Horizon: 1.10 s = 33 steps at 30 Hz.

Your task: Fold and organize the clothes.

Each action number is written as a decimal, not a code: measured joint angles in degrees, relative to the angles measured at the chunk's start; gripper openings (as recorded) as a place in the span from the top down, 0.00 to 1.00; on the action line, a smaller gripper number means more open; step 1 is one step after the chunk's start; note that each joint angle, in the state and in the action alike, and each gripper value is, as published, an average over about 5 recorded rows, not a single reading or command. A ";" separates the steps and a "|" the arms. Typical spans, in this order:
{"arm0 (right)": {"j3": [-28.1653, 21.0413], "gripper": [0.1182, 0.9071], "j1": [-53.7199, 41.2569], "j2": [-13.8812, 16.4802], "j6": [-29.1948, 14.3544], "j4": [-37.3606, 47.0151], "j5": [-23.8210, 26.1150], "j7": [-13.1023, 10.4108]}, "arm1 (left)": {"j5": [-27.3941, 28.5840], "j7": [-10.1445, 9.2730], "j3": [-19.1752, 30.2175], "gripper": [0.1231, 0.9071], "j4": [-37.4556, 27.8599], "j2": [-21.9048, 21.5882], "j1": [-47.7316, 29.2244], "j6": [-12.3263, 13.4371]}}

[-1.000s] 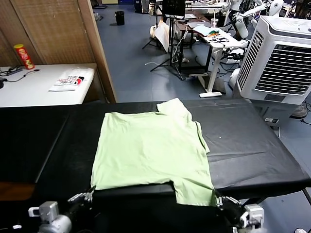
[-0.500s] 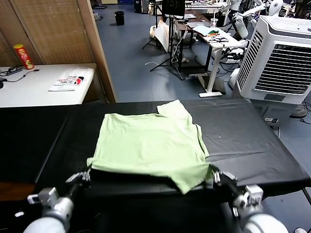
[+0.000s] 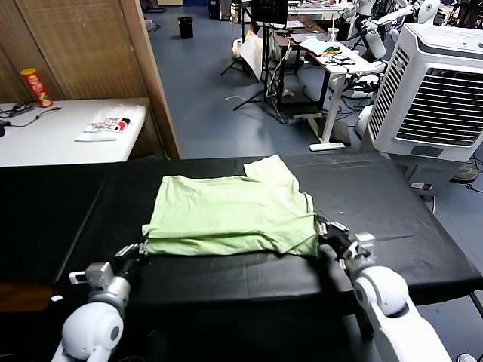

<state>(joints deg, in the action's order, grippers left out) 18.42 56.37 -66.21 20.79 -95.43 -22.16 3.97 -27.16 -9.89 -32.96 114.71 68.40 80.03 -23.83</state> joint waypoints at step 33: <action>5.52 0.34 21.03 1.66 2.60 -16.51 2.62 1.71 | -3.21 1.20 -1.12 0.14 -1.52 -0.14 1.78 -1.49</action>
<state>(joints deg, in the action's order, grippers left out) 23.94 77.40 -64.54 23.38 -111.94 -19.53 5.68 -30.37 -8.69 -34.08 113.19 68.26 81.81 -25.31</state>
